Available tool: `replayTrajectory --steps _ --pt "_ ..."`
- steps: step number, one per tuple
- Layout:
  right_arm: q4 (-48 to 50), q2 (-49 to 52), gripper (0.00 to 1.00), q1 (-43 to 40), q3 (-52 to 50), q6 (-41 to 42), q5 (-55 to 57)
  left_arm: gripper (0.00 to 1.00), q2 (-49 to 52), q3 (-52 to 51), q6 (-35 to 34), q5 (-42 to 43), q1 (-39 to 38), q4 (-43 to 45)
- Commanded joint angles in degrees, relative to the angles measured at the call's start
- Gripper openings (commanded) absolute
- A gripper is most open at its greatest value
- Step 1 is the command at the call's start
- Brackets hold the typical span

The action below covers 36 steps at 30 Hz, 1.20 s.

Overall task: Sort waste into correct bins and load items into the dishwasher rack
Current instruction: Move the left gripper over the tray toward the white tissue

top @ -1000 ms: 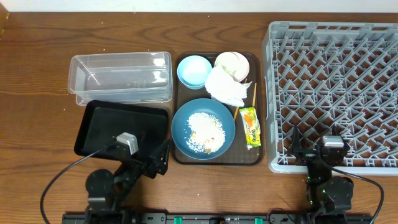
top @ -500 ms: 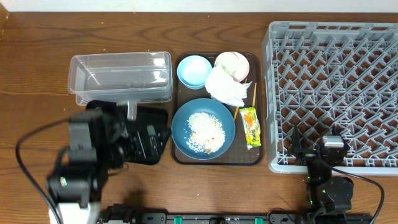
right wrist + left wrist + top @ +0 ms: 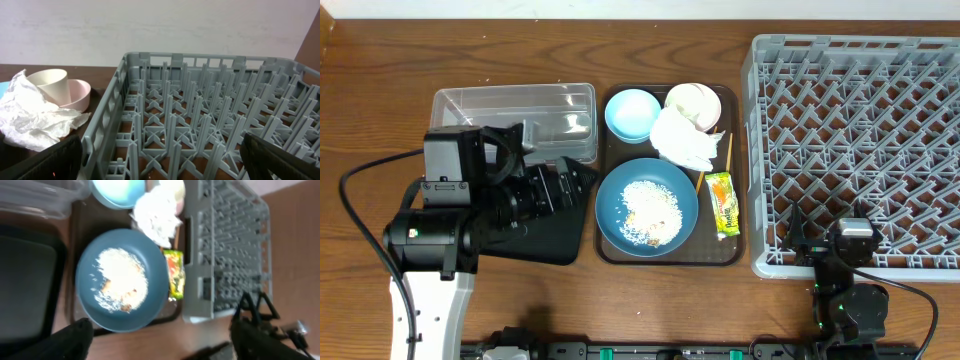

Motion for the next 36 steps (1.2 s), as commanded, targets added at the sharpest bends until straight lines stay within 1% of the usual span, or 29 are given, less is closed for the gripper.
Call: replayTrajectory --steps 1,4,9,14,18,20,23,24,29,30,36 --pt "-0.2 0.0 0.99 1.0 -0.1 0.3 0.2 0.86 -0.5 0.7 -4.9 -6.3 -0.8 1.1" --pt "-0.2 0.0 0.99 1.0 -0.1 0.3 0.2 0.82 0.0 0.9 -6.2 -8.1 -3.2 2.4" --pt "-0.2 0.0 0.99 1.0 -0.1 0.3 0.2 0.82 4.3 4.5 -7.5 -14.8 -10.3 3.0" --pt "-0.2 0.0 0.99 1.0 -0.1 0.3 0.2 0.82 13.0 13.4 -7.5 -24.2 -18.7 1.0" --pt "-0.2 0.0 0.99 1.0 -0.1 0.3 0.2 0.83 21.0 20.8 -7.4 -28.2 -24.2 -0.7" --pt "-0.2 0.0 0.99 1.0 -0.1 0.3 0.2 0.83 24.5 22.6 -7.4 -29.9 -26.4 0.3" --pt "-0.2 0.0 0.99 1.0 -0.1 0.3 0.2 0.84 29.2 22.7 -7.5 -33.8 -28.6 2.5" --pt "-0.2 0.0 0.99 1.0 -0.1 0.3 0.2 0.89 30.7 22.7 -7.5 -33.7 -29.1 2.8" --pt "-0.2 0.0 0.99 1.0 -0.1 0.3 0.2 0.91 38.5 22.7 -7.7 -33.5 -32.6 6.2" --pt "-0.2 0.0 0.99 1.0 -0.1 0.3 0.2 0.94 39.9 22.7 -7.7 -33.6 -33.2 7.4" --pt "-0.2 0.0 0.99 1.0 -0.1 0.3 0.2 0.95 45.1 22.7 -7.6 -33.6 -34.4 14.2"
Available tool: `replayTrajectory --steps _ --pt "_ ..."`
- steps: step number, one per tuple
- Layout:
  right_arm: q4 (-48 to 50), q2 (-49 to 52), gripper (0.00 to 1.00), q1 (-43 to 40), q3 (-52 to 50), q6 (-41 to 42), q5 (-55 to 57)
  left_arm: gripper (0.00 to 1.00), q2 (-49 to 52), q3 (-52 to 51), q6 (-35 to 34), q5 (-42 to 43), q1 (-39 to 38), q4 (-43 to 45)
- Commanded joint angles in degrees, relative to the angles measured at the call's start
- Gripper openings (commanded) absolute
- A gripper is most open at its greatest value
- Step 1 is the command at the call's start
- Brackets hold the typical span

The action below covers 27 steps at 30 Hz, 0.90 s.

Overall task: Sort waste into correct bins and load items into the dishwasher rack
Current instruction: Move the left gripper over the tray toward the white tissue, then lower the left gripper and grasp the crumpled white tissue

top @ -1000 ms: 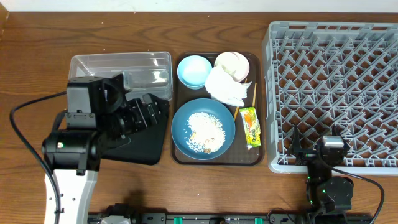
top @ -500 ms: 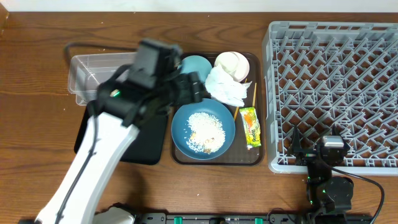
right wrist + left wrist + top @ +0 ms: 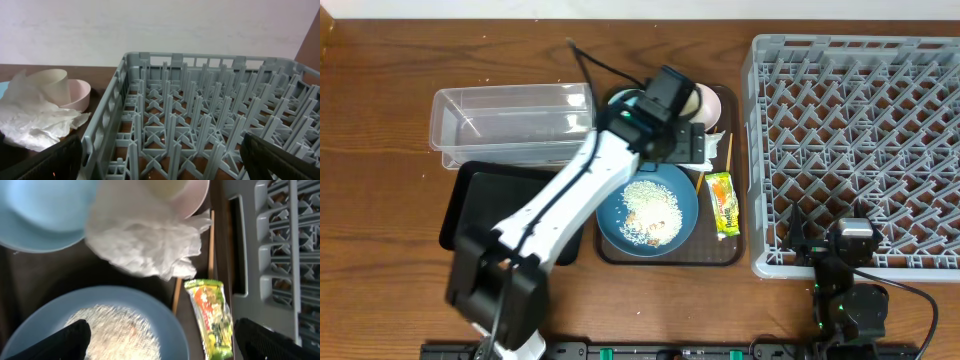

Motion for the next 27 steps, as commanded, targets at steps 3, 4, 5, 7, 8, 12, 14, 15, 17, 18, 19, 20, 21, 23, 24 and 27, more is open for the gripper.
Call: replayTrajectory --steps 3,4,5,7,8,12,14,15,17,18,19,20,21,23,24,27 --pt "-0.2 0.0 0.99 1.0 -0.1 0.3 0.2 0.95 2.6 0.6 0.2 -1.5 0.1 5.7" --pt "-0.2 0.0 0.99 1.0 -0.1 0.3 0.2 0.95 3.2 0.6 0.4 -2.2 0.1 6.8" --pt "-0.2 0.0 0.99 1.0 -0.1 0.3 0.2 0.95 3.4 0.6 0.3 -3.0 0.0 7.4" --pt "-0.2 0.0 0.99 1.0 -0.1 0.3 0.2 0.95 4.2 0.6 0.3 -5.0 -0.2 8.9" --pt "-0.2 0.0 0.99 1.0 -0.1 0.3 0.2 0.95 4.7 0.6 0.3 -5.7 -0.2 9.7" --pt "-0.2 0.0 0.99 1.0 -0.1 0.3 0.2 0.95 6.8 0.6 -2.3 -6.3 -0.2 12.3" --pt "-0.2 0.0 0.99 1.0 -0.1 0.3 0.2 0.95 8.0 0.6 -3.7 -6.3 -0.2 13.8" --pt "-0.2 0.0 0.99 1.0 -0.1 0.3 0.2 0.95 8.4 0.6 -3.9 -6.3 -0.1 14.6" --pt "-0.2 0.0 0.99 1.0 -0.1 0.3 0.2 0.95 9.6 0.6 -4.0 -6.8 -0.2 16.5" --pt "-0.2 0.0 0.99 1.0 -0.1 0.3 0.2 0.95 10.0 0.6 -4.0 -7.1 -0.2 17.2" --pt "-0.2 0.0 0.99 1.0 -0.1 0.3 0.2 0.95 10.5 0.6 -4.0 -7.5 -0.2 17.7" --pt "-0.2 0.0 0.99 1.0 -0.1 0.3 0.2 0.95 10.8 0.6 -4.0 -8.0 -0.1 18.0" --pt "-0.2 0.0 0.99 1.0 -0.1 0.3 0.2 0.95 11.3 0.6 -4.0 -8.8 -0.1 18.1" --pt "-0.2 0.0 0.99 1.0 -0.1 0.3 0.2 0.95 11.9 0.6 -4.0 -10.2 -0.1 18.0" --pt "-0.2 0.0 0.99 1.0 -0.1 0.3 0.2 0.95 12.0 0.6 -3.9 -10.4 -0.1 17.9" --pt "-0.2 0.0 0.99 1.0 -0.1 0.3 0.2 0.95 12.7 0.6 -3.9 -10.4 -0.1 18.0"
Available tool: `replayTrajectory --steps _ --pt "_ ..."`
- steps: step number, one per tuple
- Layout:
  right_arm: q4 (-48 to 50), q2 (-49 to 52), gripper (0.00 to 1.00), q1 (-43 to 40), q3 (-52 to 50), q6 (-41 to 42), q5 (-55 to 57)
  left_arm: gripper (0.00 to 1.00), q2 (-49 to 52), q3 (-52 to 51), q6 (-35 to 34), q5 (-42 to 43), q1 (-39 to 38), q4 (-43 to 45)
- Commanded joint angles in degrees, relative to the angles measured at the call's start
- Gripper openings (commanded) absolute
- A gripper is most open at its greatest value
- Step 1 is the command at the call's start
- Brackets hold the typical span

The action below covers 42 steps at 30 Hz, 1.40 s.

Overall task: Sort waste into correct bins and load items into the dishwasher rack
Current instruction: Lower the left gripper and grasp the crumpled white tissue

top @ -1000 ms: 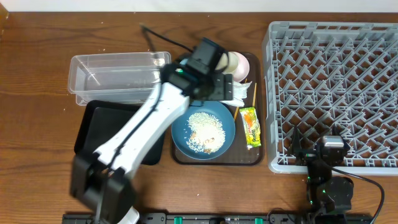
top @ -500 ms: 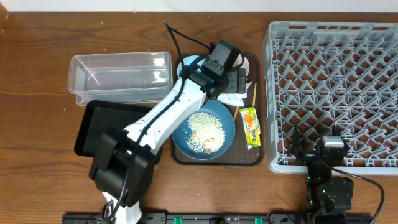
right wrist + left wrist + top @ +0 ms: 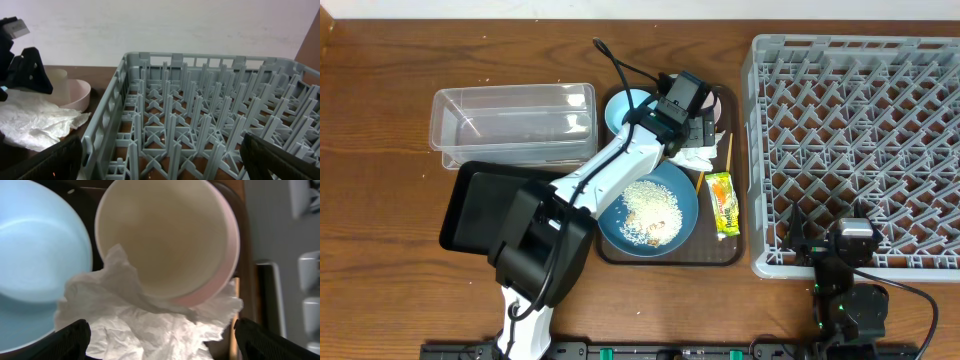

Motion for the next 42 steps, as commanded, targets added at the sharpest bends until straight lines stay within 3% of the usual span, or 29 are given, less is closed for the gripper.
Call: replayTrajectory --steps 1,8,14,29,36,42 --pt "-0.2 0.0 0.99 1.0 -0.1 0.3 0.2 0.95 0.9 0.6 -0.9 -2.0 0.0 0.1" --pt "-0.2 0.0 0.99 1.0 -0.1 0.3 0.2 0.95 1.9 0.6 -0.9 -2.6 0.0 0.2" --pt "-0.2 0.0 0.99 1.0 -0.1 0.3 0.2 0.95 2.6 0.6 -0.8 -8.7 0.1 2.1" --pt "-0.2 0.0 0.99 1.0 -0.1 0.3 0.2 0.95 2.6 0.2 -0.2 -8.6 0.2 3.9" --pt "-0.2 0.0 0.99 1.0 -0.1 0.3 0.2 0.94 2.6 -0.2 -0.3 -7.0 -0.2 0.6" --pt "-0.2 0.0 0.99 1.0 -0.1 0.3 0.2 0.86 2.2 -0.2 -0.2 -6.2 -0.2 -2.4"
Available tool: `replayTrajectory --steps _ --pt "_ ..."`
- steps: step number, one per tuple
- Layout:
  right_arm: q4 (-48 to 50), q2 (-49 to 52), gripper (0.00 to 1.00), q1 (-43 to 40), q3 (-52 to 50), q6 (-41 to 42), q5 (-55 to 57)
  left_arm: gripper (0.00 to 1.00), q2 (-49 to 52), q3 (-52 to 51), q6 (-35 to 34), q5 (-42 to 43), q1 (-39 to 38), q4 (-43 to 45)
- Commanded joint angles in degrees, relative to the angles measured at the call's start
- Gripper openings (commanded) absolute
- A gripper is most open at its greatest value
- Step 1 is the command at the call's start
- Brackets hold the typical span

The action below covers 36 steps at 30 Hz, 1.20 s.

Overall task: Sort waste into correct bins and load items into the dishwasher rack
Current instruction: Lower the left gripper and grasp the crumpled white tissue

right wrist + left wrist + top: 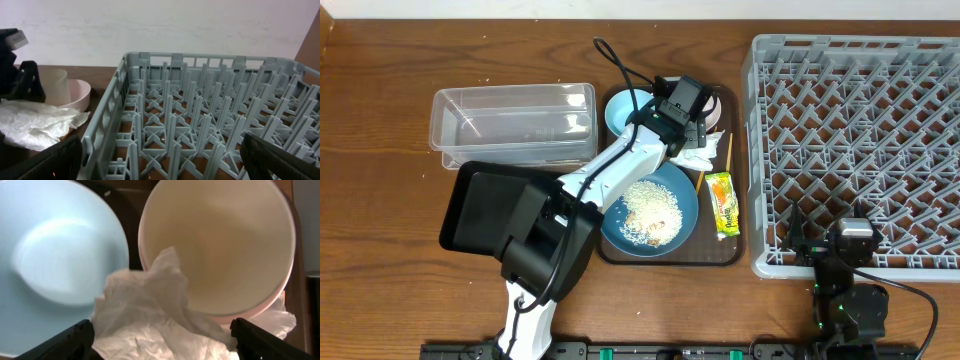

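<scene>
A crumpled white napkin [160,315] lies on the brown tray [610,252], draped against a cream cup [225,245] that stands in a pink bowl [76,93]. My left gripper [160,347] hangs open directly over the napkin, one finger [65,342] on each side, at the tray's back [685,105]. A light blue bowl [55,255] sits to its left. A blue plate with rice [648,205], a green snack packet [723,203] and a chopstick [726,148] are also on the tray. My right gripper [160,165] stays open at the grey dishwasher rack's [860,150] near edge.
A clear plastic bin [515,122] and a black bin [485,210] stand left of the tray. The rack fills the right side of the wooden table [380,100]. My left arm [600,180] stretches across the black bin and the plate.
My left gripper has come closer to the napkin and shifted slightly; the cup and napkin fill more of its view. The napkin looks flatter. The right arm has not moved.
My left gripper was open over the black bin at the left. Then it was over the tray beside the napkin and plate. Then it stood above the cup and napkin, and now it is close down on the napkin, still open.
</scene>
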Motion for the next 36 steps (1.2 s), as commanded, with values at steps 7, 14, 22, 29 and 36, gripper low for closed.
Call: replayTrajectory --steps 7,14,22,29,36 --pt "-0.2 0.0 0.99 1.0 -0.1 0.3 0.2 0.79 -0.3 -0.1 -0.3 0.5 -0.2 -3.1" --pt "-0.2 0.0 0.99 1.0 -0.1 0.3 0.2 0.8 -0.3 -0.1 -0.3 0.5 -0.3 -6.1" --pt "-0.2 0.0 0.99 1.0 -0.1 0.3 0.2 0.8 -0.3 -0.1 -0.3 6.0 -0.4 -7.6" --pt "-0.2 0.0 0.99 1.0 -0.1 0.3 0.2 0.8 -0.3 -0.4 -0.3 6.5 -0.7 -8.5" --pt "-0.2 0.0 0.99 1.0 -0.1 0.3 0.2 0.8 -0.1 -1.4 -0.3 6.5 -1.2 -8.9"
